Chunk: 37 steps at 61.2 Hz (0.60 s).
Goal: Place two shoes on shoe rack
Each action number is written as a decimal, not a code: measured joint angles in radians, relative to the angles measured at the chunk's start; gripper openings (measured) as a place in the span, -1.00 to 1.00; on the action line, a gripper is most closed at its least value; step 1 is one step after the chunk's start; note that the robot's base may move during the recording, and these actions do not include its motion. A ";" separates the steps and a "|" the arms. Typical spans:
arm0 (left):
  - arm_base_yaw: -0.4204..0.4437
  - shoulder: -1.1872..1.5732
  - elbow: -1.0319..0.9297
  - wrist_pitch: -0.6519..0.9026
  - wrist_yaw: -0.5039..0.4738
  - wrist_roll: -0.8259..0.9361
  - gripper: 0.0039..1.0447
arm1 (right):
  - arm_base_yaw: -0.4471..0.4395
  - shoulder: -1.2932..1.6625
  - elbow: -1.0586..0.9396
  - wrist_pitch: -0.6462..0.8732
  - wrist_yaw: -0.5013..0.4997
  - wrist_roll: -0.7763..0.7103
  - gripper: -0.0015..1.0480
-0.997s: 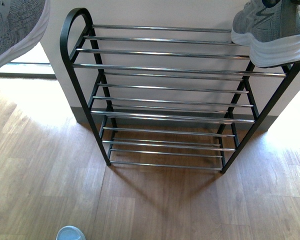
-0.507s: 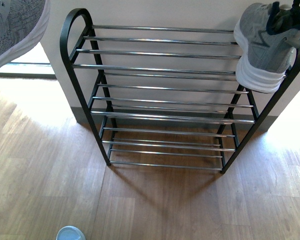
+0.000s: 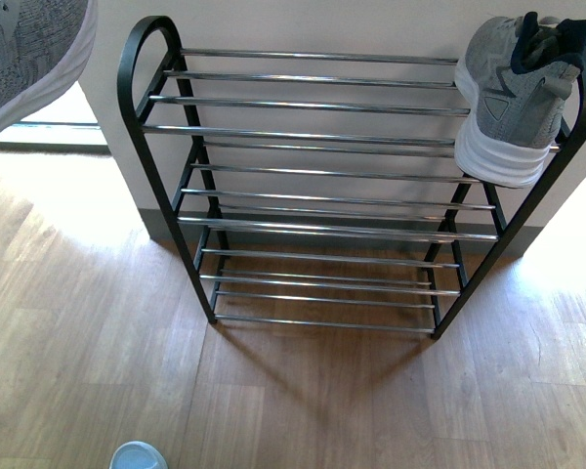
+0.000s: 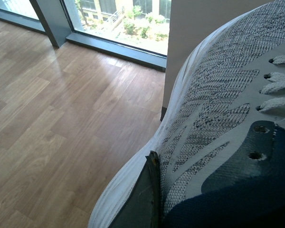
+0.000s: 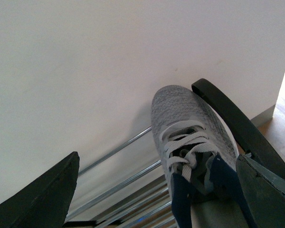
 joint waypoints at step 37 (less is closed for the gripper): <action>0.000 0.000 0.000 0.000 0.000 0.000 -0.97 | -0.151 -0.849 -0.563 -0.069 -0.721 -0.273 0.82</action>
